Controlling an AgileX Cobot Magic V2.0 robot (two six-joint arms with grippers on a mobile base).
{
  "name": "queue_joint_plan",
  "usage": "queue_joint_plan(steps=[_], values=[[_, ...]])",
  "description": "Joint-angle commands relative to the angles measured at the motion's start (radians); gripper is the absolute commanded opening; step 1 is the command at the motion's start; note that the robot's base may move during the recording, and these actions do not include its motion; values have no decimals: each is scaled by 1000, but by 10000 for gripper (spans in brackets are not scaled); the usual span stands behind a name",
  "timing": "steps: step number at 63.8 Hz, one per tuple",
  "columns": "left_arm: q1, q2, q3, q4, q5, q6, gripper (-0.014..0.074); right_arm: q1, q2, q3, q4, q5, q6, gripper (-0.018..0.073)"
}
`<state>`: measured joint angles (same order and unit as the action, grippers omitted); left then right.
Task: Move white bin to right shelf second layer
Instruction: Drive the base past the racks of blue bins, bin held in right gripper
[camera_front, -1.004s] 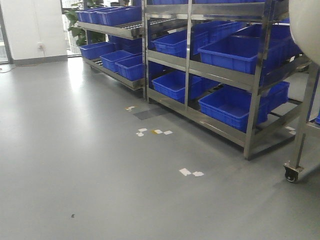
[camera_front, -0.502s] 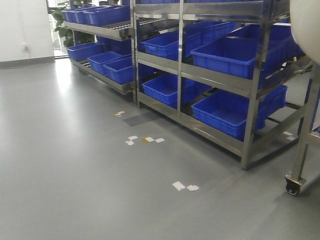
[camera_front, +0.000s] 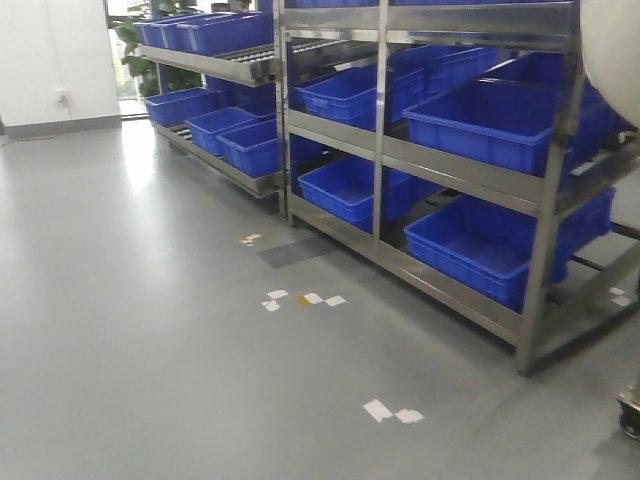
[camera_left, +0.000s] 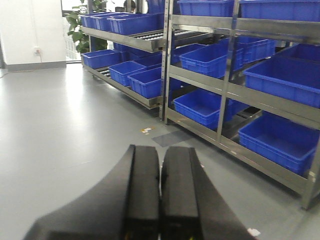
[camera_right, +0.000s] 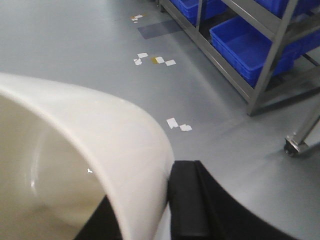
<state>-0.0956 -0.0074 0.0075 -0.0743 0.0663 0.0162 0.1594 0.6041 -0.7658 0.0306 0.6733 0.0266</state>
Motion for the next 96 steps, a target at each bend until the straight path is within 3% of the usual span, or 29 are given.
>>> queue_joint_plan(steps=[1,96], values=[[-6,-2,37,-1,-86,-7,85,-7,2,-30,0,-93,2,56],[-6,-2,37,-1,-86,-7,85,-7,2,-30,0,-93,2,56]])
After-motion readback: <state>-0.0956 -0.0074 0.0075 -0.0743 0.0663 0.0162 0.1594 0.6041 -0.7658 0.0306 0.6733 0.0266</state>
